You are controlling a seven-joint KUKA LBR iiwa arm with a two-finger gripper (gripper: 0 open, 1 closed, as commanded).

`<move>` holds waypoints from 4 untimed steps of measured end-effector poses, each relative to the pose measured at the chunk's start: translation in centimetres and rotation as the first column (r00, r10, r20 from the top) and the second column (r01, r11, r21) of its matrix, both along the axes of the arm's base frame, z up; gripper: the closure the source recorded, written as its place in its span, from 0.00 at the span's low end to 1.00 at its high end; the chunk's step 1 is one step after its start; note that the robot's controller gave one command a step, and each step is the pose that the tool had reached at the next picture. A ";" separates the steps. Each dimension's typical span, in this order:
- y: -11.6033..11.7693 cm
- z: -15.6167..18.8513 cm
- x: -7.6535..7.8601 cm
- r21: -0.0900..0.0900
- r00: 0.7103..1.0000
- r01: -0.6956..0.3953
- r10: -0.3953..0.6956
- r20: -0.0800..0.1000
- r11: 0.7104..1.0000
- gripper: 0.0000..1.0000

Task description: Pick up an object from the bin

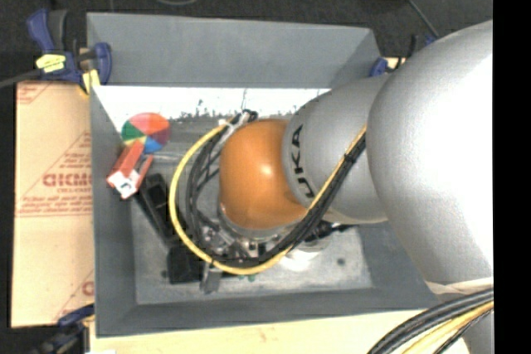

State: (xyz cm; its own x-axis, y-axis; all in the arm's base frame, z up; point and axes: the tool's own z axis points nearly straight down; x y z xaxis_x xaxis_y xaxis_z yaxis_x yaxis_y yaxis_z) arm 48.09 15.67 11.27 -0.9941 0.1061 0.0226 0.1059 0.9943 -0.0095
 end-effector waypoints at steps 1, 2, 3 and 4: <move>0.1 1.5 0.2 0.000 1.000 0.006 -0.006 0.004 1.000 1.00; 0.4 0.3 1.0 0.002 0.994 -0.104 0.104 0.018 0.995 1.00; 0.1 2.0 0.6 0.005 0.963 -0.270 0.270 0.006 0.963 1.00; 0.7 6.1 1.4 0.008 0.977 -0.211 0.211 0.024 0.977 1.00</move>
Offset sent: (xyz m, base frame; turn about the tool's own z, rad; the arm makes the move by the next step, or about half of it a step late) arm 0.0135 0.0091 -0.0427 -0.2785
